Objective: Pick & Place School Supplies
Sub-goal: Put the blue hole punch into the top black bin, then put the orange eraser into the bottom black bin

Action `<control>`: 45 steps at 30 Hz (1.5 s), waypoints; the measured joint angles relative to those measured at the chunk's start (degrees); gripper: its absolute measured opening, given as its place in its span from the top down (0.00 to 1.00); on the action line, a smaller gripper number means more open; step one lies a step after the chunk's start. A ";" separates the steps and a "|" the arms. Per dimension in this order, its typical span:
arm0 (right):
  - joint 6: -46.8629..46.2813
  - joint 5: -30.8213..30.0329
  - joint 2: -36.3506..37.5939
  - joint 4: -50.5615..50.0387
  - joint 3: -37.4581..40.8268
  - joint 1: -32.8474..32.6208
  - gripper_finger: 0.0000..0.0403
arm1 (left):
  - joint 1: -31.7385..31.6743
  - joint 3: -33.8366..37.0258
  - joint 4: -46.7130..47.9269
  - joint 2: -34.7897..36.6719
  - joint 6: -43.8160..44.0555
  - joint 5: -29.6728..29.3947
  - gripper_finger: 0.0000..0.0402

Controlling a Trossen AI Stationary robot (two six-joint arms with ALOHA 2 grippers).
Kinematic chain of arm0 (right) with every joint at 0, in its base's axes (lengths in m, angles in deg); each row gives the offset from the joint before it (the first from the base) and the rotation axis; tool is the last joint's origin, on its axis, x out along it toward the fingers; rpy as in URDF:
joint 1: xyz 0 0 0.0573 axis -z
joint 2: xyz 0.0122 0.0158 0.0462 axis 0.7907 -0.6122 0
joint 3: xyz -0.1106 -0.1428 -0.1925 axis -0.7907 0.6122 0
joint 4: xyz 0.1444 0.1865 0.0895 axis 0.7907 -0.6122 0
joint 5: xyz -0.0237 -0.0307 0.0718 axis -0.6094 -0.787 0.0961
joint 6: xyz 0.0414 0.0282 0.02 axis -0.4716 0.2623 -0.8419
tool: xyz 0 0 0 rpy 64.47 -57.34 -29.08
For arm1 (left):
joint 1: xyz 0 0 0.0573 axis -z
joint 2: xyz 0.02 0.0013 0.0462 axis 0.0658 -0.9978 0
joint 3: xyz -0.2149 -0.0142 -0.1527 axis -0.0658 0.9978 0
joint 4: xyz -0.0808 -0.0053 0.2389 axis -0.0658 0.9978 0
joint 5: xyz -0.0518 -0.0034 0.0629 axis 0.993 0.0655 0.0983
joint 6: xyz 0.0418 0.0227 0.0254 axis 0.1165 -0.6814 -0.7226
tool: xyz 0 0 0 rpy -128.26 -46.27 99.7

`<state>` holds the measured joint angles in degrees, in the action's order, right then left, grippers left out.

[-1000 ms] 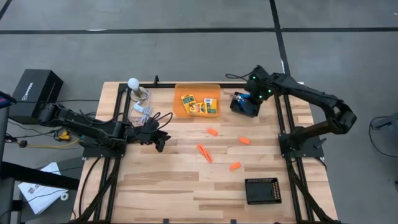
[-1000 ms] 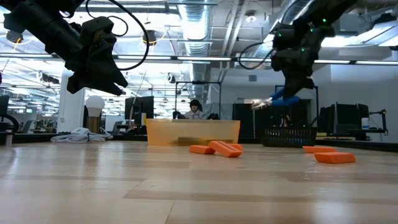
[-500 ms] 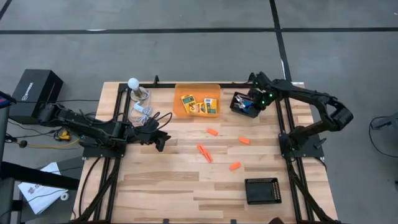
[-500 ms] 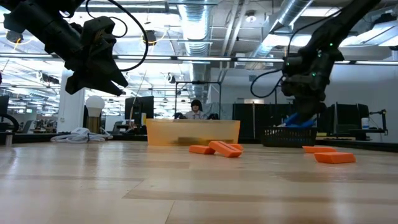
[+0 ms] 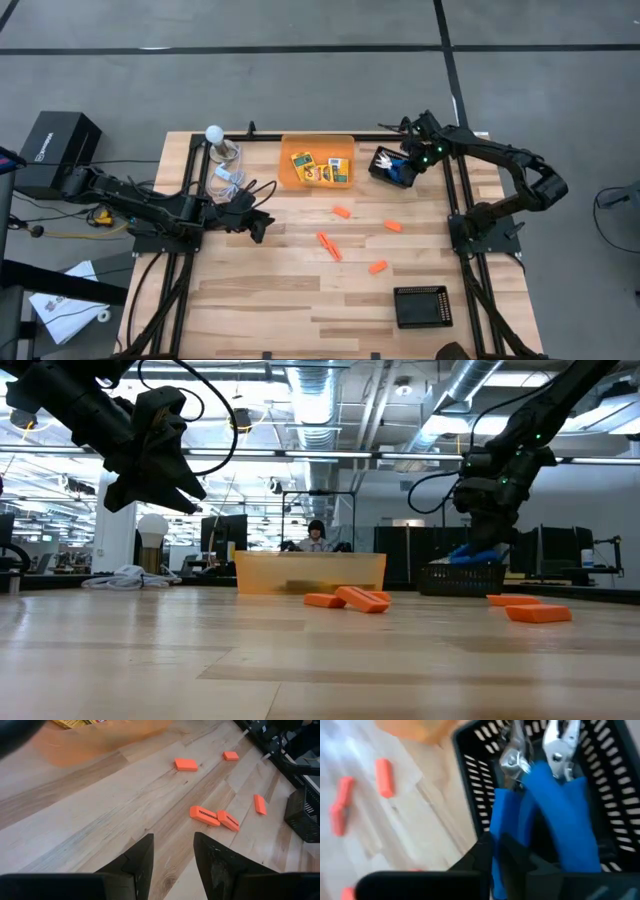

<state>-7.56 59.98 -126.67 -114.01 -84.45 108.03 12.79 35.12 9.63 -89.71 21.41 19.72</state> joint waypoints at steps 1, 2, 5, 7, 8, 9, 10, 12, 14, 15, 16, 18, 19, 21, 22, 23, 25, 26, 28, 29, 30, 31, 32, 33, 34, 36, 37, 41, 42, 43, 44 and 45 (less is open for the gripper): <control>-0.03 0.95 0.00 0.01 0.00 0.24 0.91 | 0.00 0.00 0.00 0.00 -0.01 0.00 0.66; -0.02 1.44 0.00 0.01 0.00 0.45 0.88 | 0.00 0.00 0.00 0.00 0.01 0.00 0.66; -0.14 2.40 0.00 -0.07 0.00 0.66 0.79 | 0.00 0.00 0.02 0.00 -0.01 0.01 0.66; -0.30 2.42 0.00 -0.32 0.00 0.64 0.74 | 0.00 0.00 0.02 0.00 -0.04 0.00 0.66; -0.81 2.43 0.00 -0.45 -0.01 0.64 0.71 | 0.00 0.00 0.02 0.00 -0.04 0.01 0.66; -1.14 2.44 0.00 -0.45 -0.02 0.64 0.69 | 0.00 0.00 0.02 0.00 -0.04 0.01 0.66; -1.29 2.51 0.00 -0.47 -0.02 0.64 0.67 | 0.00 0.00 0.02 0.00 -0.04 0.01 0.66; -1.44 3.58 0.00 -0.47 -0.02 0.64 0.63 | 0.00 0.00 0.02 0.00 -0.06 0.01 0.66; -2.22 6.38 0.00 -0.48 -0.08 0.64 0.61 | 0.00 0.00 0.02 0.00 -0.07 0.00 0.66; -2.69 8.01 0.00 -0.50 -0.19 0.64 0.60 | 0.01 0.00 0.02 0.00 -0.12 0.00 0.66; -3.16 9.98 0.00 -0.49 -0.34 0.58 0.60 | 0.00 0.00 0.02 0.00 -0.26 0.01 0.66; -4.58 14.48 0.02 -0.49 -0.66 -0.31 0.60 | 0.00 0.00 -0.23 0.00 -1.10 0.37 0.66; -5.21 16.92 0.04 -0.45 -0.73 -1.18 0.60 | 0.00 0.00 -1.12 -0.02 -2.11 1.27 0.66; -5.85 21.25 0.04 -0.53 -0.74 -3.81 0.62 | 0.00 0.00 -5.24 -0.02 -4.55 4.15 0.66; -6.20 23.32 0.04 -0.51 -0.74 -5.52 0.63 | 0.00 -0.01 -7.87 -0.02 -5.58 5.54 0.66; -6.23 25.39 0.04 -0.49 -0.74 -7.30 0.64 | 0.02 -0.02 -10.57 -0.02 -6.44 6.74 0.66; -6.25 29.58 0.04 -0.42 -0.74 -11.19 0.65 | 0.02 -0.33 -14.40 -0.02 -7.67 7.71 0.66; -6.27 31.56 0.04 -0.30 -0.74 -13.25 0.66 | 0.02 -0.72 -15.44 -0.02 -8.05 7.71 0.66; -6.42 34.20 0.04 -0.25 -0.74 -17.58 0.68 | -0.18 -1.81 -16.56 -0.02 -8.89 7.68 0.66; -6.41 35.06 0.04 -0.25 -0.74 -19.61 0.68 | -0.35 -2.50 -17.03 -0.02 -9.08 7.69 0.66; -6.38 35.78 0.04 -0.23 -0.74 -21.56 0.69 | -0.55 -3.21 -17.61 -0.17 -9.15 7.68 0.66; -6.38 36.55 0.04 -0.24 -0.74 -23.44 0.70 | -0.74 -4.11 -18.29 -0.70 -9.17 7.69 0.66; -6.38 37.51 0.04 -0.23 -0.74 -25.14 0.70 | -0.96 -5.16 -18.64 -1.33 -9.28 7.81 0.66; -6.38 38.74 0.04 -0.08 -0.74 -26.68 0.71 | -1.14 -6.16 -18.57 -1.94 -9.59 8.18 0.67; -6.38 40.05 -0.03 0.29 -0.74 -28.29 0.71 | -1.35 -7.46 -18.59 -2.90 -10.23 8.99 0.68; -6.47 43.29 -0.65 1.73 -0.74 -31.17 0.73 | -1.72 -10.45 -19.12 -6.05 -11.76 10.32 0.70; -7.03 45.16 -1.12 2.92 -0.74 -32.55 0.73 | -1.91 -12.08 -19.06 -8.00 -12.41 10.81 0.72; -10.23 48.72 -2.57 9.34 -0.73 -37.02 0.75 | -2.47 -19.54 -19.31 -17.26 -15.47 13.07 0.78; -11.04 48.02 -2.85 11.44 -0.68 -38.27 0.76 | -2.64 -21.28 -19.23 -19.74 -15.99 13.84 0.79; -12.37 47.13 -3.04 14.31 -0.69 -39.33 0.77 | -2.82 -22.88 -19.23 -22.29 -16.58 14.58 0.80; -13.57 46.49 -3.08 16.56 -0.70 -40.23 0.77 | -3.04 -24.16 -19.09 -24.61 -16.74 15.15 0.81; -14.89 45.92 -3.08 18.98 -0.70 -41.10 0.78 | -3.21 -25.08 -18.84 -26.77 -16.82 15.16 0.82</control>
<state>-22.45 105.90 -129.76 -95.03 -85.14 66.94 9.58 10.04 -9.21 -116.47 4.59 34.89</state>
